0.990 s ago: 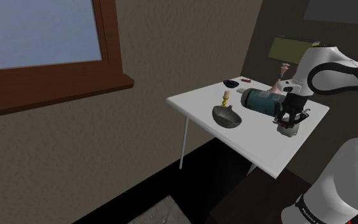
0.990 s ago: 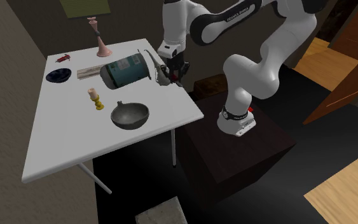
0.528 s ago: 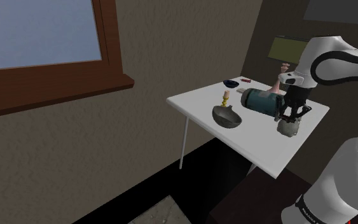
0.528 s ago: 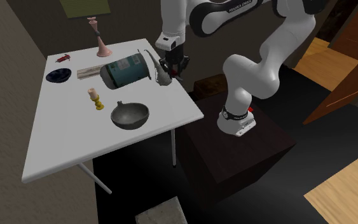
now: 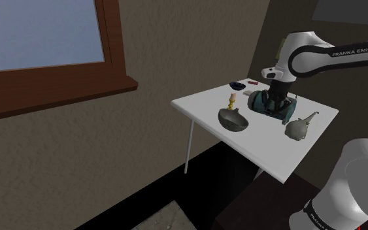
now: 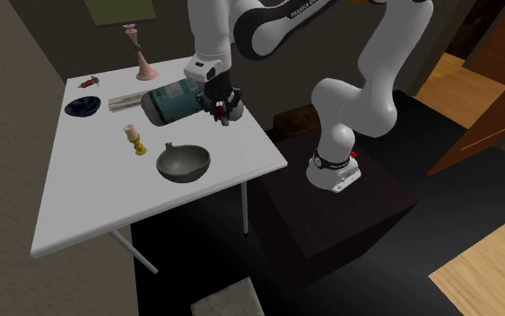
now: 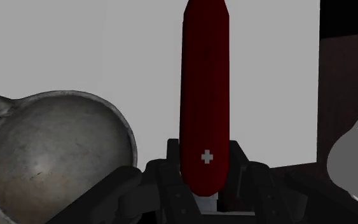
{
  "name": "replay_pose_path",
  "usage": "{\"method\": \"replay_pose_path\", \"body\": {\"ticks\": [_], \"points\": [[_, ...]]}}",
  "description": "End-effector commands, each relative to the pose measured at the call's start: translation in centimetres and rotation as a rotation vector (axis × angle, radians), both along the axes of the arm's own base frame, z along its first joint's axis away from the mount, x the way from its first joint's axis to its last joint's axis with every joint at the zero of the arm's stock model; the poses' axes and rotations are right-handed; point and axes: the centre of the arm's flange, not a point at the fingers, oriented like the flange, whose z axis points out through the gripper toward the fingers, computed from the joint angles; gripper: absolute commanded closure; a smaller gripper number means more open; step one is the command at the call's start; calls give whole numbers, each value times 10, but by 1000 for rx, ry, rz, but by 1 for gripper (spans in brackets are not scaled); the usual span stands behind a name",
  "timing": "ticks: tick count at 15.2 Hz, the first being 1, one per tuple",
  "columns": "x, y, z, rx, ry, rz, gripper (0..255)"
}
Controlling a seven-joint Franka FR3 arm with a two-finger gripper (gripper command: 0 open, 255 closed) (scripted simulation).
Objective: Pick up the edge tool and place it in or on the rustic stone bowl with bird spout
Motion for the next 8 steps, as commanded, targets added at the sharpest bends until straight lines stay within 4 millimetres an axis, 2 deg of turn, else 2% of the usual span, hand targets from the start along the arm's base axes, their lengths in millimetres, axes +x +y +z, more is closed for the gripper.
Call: {"method": "replay_pose_path", "body": {"ticks": [1, 8], "points": [[26, 7, 0, -1, -1, 0, 255], [115, 28, 1, -1, -1, 0, 255]]}}
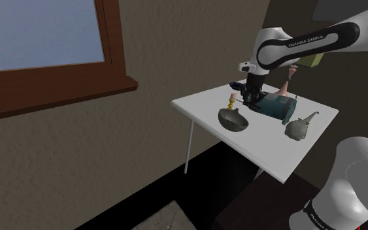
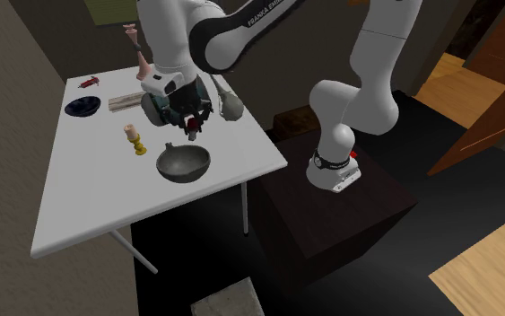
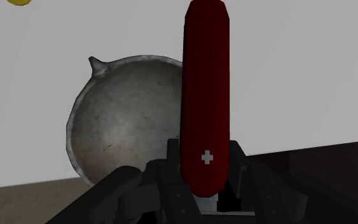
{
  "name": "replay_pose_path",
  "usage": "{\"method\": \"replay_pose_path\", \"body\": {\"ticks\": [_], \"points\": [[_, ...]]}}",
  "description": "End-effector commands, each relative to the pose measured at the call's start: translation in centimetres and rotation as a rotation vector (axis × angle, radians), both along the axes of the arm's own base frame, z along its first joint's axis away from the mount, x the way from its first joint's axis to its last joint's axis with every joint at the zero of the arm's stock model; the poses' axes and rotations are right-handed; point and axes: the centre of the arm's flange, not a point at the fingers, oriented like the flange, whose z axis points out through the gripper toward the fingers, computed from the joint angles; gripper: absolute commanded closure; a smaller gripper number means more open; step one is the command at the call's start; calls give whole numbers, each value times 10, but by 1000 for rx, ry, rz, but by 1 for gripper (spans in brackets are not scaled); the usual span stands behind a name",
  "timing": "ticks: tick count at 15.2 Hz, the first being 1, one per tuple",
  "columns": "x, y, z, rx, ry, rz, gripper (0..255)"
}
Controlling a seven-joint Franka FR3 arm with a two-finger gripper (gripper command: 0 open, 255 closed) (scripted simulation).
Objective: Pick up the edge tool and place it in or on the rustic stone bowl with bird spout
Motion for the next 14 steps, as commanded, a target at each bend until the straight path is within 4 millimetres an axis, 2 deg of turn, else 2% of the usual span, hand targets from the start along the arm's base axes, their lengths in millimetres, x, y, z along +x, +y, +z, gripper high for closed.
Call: {"method": "replay_pose_path", "body": {"ticks": [1, 3, 14], "points": [[26, 4, 0, -1, -1, 0, 255], [52, 10, 0, -1, -1, 0, 255], [52, 10, -58, -1, -1, 0, 255]]}}
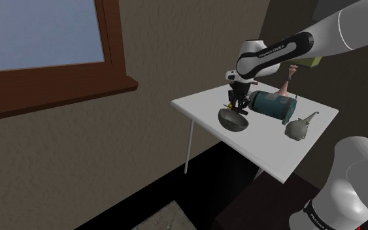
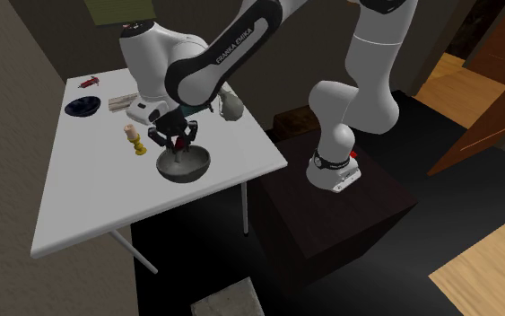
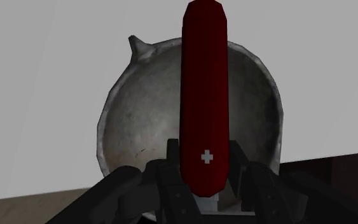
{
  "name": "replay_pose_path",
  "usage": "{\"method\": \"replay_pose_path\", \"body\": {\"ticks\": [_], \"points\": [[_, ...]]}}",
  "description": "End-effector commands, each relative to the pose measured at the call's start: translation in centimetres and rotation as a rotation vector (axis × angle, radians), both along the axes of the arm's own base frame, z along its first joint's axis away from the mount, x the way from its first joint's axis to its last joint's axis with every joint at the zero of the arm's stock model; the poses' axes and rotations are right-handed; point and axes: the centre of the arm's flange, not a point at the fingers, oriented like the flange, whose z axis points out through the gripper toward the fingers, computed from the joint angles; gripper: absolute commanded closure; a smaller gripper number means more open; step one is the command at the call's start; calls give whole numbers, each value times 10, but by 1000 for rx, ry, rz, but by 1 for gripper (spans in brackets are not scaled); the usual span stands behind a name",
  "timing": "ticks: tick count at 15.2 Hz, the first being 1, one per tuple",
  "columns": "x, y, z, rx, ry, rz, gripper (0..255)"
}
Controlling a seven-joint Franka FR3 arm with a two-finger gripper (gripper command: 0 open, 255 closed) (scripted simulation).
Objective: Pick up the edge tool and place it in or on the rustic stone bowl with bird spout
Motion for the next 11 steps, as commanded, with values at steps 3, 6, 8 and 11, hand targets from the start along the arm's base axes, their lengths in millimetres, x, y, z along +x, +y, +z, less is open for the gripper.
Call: {"method": "replay_pose_path", "body": {"ticks": [3, 6, 8, 11], "points": [[0, 0, -19, 0, -1, 0, 255], [0, 0, -19, 0, -1, 0, 255], [0, 0, -19, 0, -1, 0, 255], [0, 0, -19, 0, -1, 0, 0]]}}
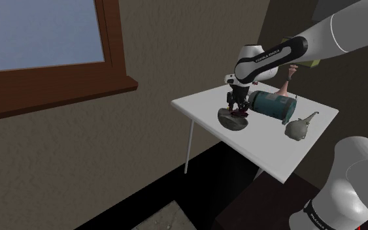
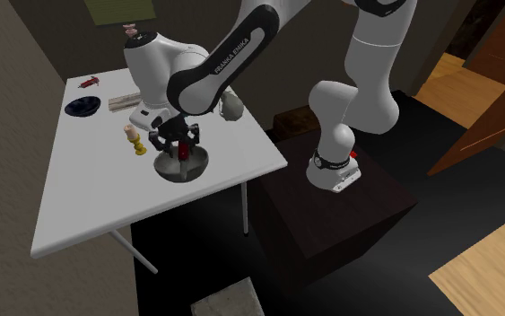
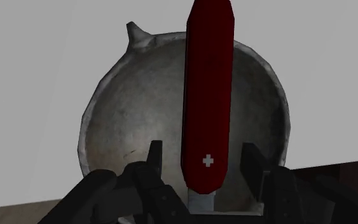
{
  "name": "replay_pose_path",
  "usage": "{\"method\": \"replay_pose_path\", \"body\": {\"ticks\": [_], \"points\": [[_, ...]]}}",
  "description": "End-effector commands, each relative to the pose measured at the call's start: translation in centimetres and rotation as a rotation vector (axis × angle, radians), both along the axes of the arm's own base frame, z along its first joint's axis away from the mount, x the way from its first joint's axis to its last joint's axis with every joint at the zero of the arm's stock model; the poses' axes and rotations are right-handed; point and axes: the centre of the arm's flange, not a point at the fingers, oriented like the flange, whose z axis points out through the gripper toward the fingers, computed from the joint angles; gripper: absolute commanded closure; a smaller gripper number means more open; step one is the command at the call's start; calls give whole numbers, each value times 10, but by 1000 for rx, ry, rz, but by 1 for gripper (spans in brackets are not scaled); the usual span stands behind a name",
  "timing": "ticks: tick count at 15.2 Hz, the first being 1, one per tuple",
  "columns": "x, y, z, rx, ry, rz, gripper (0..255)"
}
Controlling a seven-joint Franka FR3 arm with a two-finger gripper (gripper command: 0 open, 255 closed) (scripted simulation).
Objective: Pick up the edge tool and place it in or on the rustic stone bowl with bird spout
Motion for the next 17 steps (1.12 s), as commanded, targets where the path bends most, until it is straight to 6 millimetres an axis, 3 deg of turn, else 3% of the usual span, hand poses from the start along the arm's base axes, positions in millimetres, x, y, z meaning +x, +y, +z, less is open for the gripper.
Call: {"method": "replay_pose_path", "body": {"ticks": [1, 5, 9, 17], "points": [[0, 0, 0, 0, 0, 0, 0], [0, 0, 0, 0, 0, 0, 0], [1, 2, 50, 0, 0, 0, 0], [1, 2, 50, 0, 0, 0, 0]]}}
